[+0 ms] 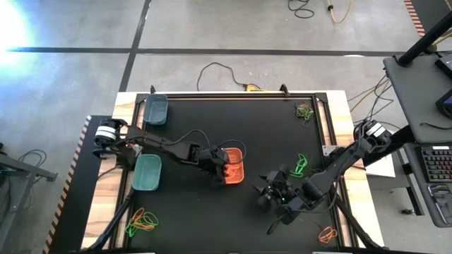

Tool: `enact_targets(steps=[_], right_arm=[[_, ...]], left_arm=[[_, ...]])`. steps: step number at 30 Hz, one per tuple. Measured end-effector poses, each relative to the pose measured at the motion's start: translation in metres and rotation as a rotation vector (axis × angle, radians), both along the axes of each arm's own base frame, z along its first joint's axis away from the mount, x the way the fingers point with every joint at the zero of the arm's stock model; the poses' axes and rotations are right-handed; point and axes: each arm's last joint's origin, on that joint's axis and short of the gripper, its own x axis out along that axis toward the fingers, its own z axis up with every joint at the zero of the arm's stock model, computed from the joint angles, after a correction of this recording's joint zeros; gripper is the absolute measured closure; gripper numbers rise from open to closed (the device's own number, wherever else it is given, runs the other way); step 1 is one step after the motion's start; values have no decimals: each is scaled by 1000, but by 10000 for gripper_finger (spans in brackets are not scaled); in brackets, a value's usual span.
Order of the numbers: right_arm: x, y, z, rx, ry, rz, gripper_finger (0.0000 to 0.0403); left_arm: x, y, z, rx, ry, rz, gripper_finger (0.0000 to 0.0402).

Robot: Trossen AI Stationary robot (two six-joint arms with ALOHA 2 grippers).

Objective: Sort rubber bands into baskets
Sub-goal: Put the orange rubber band into the orange bin

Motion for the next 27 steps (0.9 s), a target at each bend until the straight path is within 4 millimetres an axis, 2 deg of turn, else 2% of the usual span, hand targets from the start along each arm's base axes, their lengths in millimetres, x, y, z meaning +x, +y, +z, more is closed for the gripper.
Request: enact_targets(steps=[3,5,8,12,15,19,24,27], right_arm=[[0,0,0,7,4,4,200],[0,0,-1,17,8,4,200],[-1,0,-2,54,15,-8,200],[-6,-18,4,195,-22,-186,200],[-7,-44,13,232,45,-280,200],[3,-83,24,249,198,-285,200],[17,-142,38,245,316,-325,199],[15,-186,45,272,337,-436,199]], left_arm=[[-5,-2,10,-40,-5,-20,237],[-11,-5,25,-62,-26,-15,229],[-27,-13,52,-71,-68,-31,227],[-56,-29,95,-63,-181,-56,235],[-79,-41,121,-79,-276,-92,240],[-103,-52,143,-100,-360,-117,243],[-122,-56,156,-81,-420,-136,245],[-130,-52,156,-42,-431,-193,246]])
